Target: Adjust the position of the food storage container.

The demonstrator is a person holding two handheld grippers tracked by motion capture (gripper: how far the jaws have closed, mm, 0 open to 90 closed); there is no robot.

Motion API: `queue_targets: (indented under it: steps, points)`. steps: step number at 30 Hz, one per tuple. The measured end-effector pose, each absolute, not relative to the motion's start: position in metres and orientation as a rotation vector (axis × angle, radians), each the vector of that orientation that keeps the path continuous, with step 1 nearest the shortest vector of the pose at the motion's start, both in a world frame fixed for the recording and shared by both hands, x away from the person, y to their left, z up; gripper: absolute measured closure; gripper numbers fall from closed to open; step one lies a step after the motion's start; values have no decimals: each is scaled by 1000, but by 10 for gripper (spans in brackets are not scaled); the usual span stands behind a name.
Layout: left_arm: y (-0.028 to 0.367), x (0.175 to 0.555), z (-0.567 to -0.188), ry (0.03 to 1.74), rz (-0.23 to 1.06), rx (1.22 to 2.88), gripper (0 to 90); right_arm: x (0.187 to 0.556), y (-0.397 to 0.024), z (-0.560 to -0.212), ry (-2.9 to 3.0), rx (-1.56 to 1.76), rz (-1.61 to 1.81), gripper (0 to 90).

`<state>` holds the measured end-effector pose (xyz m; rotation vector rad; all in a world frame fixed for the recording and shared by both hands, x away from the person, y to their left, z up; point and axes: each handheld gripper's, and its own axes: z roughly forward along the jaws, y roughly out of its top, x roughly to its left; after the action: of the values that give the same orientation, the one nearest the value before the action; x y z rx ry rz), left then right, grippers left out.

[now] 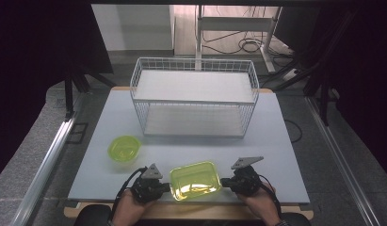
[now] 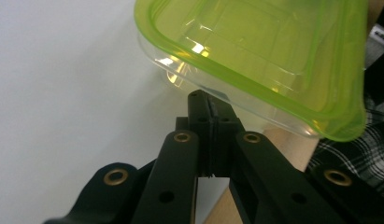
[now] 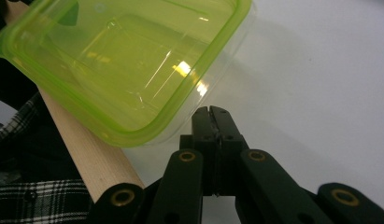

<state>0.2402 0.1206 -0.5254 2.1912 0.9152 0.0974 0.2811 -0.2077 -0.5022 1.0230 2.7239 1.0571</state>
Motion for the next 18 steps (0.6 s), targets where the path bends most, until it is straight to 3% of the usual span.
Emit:
queue_targets:
  steps: [18]
  points:
    - [114,279,-525,962,90,2181,898,299,-202,-506,2677,1071,1035,888]
